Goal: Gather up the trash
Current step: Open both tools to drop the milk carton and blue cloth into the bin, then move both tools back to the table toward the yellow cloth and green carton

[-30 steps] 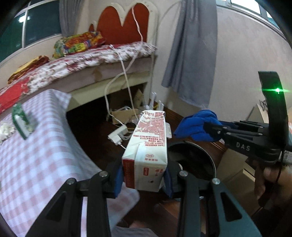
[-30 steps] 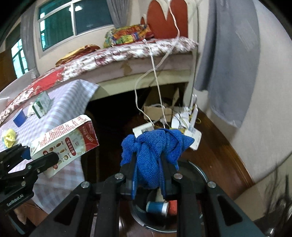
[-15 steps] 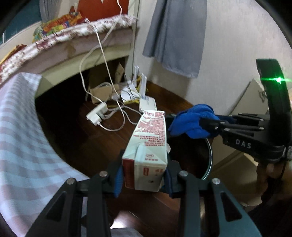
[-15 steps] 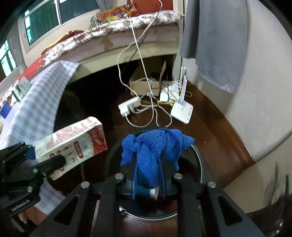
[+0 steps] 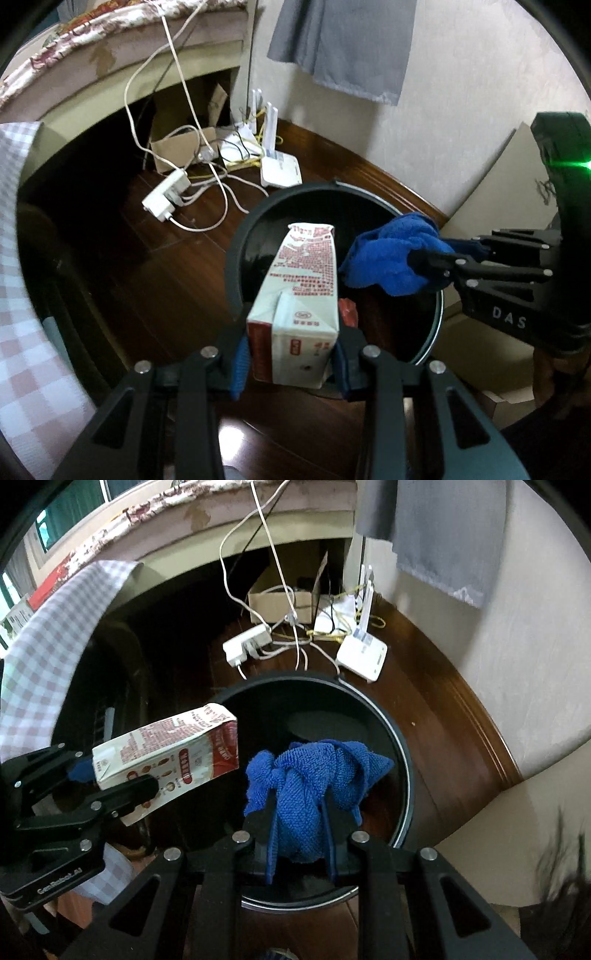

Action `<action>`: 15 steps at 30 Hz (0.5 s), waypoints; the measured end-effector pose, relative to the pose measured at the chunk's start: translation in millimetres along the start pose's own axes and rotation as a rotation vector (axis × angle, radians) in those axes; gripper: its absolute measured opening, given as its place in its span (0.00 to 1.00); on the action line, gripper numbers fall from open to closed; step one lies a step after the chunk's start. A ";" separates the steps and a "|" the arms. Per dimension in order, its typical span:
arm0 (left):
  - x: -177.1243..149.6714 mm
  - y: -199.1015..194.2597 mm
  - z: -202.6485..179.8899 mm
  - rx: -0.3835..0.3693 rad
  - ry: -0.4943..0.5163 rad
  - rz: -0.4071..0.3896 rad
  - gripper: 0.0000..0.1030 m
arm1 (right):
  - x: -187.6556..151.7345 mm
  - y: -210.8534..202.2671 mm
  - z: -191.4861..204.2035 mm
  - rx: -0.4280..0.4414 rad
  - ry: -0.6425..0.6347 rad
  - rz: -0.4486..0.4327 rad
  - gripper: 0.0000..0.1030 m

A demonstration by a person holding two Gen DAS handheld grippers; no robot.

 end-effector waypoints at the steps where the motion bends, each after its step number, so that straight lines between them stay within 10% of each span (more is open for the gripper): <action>1: -0.8 3.2 -0.5 -0.004 0.001 0.010 0.38 | -2.2 3.6 0.7 0.007 -0.006 0.017 0.21; 3: -4.2 12.4 -0.3 0.003 -0.001 0.047 0.39 | -9.0 15.1 1.1 -0.006 -0.029 0.077 0.26; 6: -7.1 13.9 4.8 0.025 -0.030 0.051 0.76 | -18.7 25.1 -9.4 -0.100 -0.038 0.125 0.76; 15: -4.0 -2.8 15.2 0.098 -0.033 0.005 0.90 | -9.0 9.4 -22.5 -0.155 -0.026 0.102 0.97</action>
Point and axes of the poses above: each gripper's, at about its wrist camera, not at the fingertips, and y roughly the way its jaws point, z to its left, x to its top, the point moved 6 cm from there along y, roughly the way its jaws point, and after that the axes turned 7 degrees about -y, right-handed, at the moved point
